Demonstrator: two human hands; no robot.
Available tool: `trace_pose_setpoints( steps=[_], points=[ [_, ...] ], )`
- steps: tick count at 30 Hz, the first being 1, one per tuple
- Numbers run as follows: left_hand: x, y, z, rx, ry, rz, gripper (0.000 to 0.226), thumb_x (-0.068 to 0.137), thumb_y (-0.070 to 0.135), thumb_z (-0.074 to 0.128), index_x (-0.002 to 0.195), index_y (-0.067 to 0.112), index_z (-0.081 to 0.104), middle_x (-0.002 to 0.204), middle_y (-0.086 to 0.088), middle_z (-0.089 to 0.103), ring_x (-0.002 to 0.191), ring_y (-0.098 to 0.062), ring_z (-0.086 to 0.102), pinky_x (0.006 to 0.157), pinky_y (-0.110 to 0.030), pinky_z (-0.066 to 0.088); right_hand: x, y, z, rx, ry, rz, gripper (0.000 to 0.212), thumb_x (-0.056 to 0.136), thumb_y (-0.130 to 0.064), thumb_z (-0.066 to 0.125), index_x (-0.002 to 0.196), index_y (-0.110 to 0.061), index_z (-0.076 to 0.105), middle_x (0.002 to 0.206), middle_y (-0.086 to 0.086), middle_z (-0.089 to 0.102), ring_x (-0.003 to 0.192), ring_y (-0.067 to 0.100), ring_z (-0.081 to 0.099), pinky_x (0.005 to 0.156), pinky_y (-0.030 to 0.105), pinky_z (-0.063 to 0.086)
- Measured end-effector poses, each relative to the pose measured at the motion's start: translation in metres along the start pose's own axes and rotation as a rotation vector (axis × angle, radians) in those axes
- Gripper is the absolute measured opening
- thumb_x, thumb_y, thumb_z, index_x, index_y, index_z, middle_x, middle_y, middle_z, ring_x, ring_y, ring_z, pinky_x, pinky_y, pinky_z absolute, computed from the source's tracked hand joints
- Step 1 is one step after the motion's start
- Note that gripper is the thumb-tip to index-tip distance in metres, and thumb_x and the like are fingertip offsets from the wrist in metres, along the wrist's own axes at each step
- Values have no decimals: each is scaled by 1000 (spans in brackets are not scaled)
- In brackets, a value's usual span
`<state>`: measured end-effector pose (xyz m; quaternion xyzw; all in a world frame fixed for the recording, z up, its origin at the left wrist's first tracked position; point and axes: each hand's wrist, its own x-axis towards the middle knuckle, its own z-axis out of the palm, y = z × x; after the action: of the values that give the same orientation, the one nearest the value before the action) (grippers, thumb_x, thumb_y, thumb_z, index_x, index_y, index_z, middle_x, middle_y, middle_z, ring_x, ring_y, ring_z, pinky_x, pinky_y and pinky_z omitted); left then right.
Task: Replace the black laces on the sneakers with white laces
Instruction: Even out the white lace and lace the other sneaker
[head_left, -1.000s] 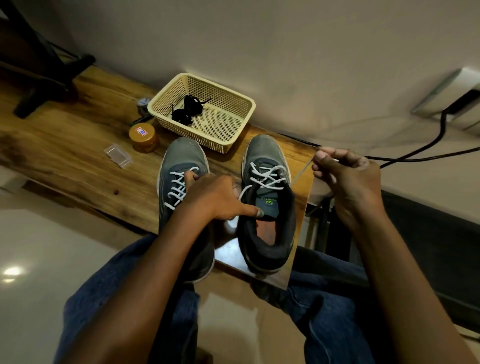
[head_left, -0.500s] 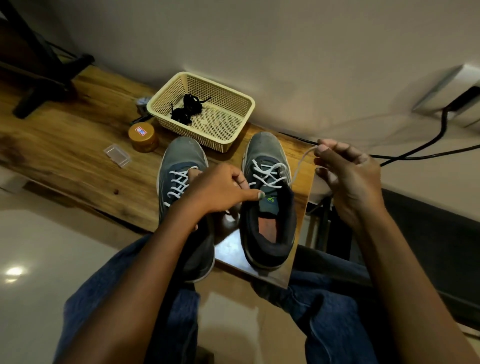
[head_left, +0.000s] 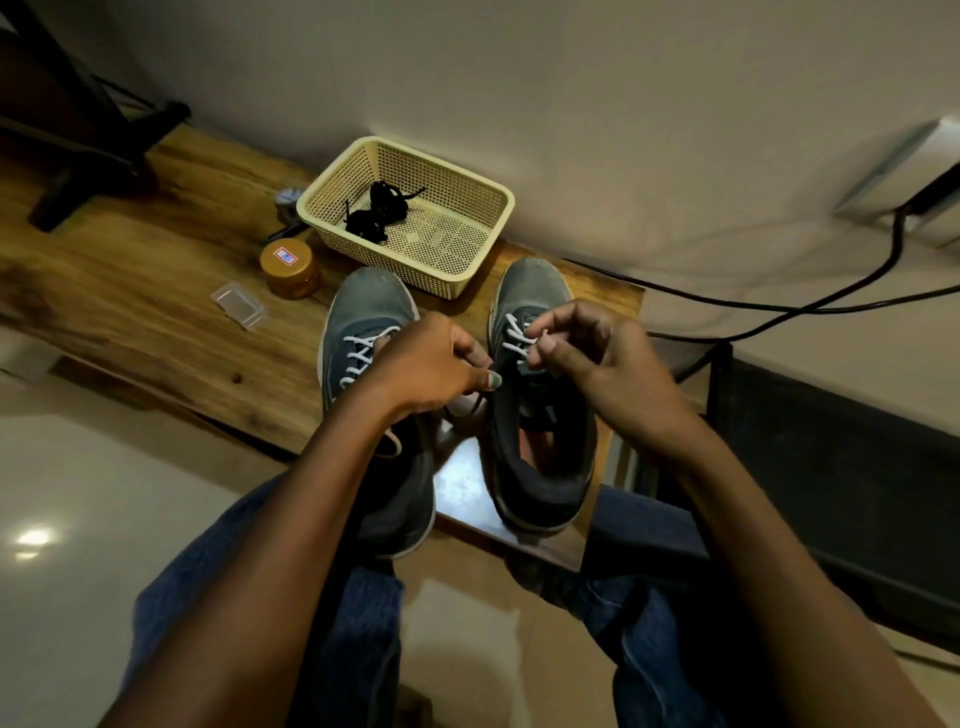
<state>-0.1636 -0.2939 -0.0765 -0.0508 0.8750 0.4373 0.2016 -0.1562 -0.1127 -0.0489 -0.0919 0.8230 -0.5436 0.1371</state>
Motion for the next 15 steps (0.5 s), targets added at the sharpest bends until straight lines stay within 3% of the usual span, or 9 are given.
trace_pose_setpoints(
  steps=[4, 10, 15],
  points=[
    [-1, 1, -1, -71, -10, -38, 6, 76, 21, 79, 77, 18, 74, 76, 0, 73, 80, -20, 70, 86, -43, 56, 1, 4, 9, -345, -34, -66, 26, 94, -10, 57, 112, -24, 67, 106, -8, 67, 101, 5, 59, 85, 16, 45],
    [-2, 6, 0, -160, 0, -90, 8, 76, 12, 79, 75, 15, 71, 75, -6, 72, 77, -21, 70, 83, -38, 56, 1, 8, 15, -434, -16, -62, 17, 83, -5, 70, 97, -13, 63, 81, -4, 70, 84, 12, 66, 82, 41, 52],
    [-1, 2, 2, -177, 6, -86, 12, 71, 14, 83, 68, 17, 71, 70, -4, 73, 75, -22, 69, 86, -48, 55, 3, 10, 19, -483, -1, -118, 24, 82, -4, 68, 96, -16, 52, 79, -3, 66, 80, 18, 63, 75, 47, 51]
  ],
)
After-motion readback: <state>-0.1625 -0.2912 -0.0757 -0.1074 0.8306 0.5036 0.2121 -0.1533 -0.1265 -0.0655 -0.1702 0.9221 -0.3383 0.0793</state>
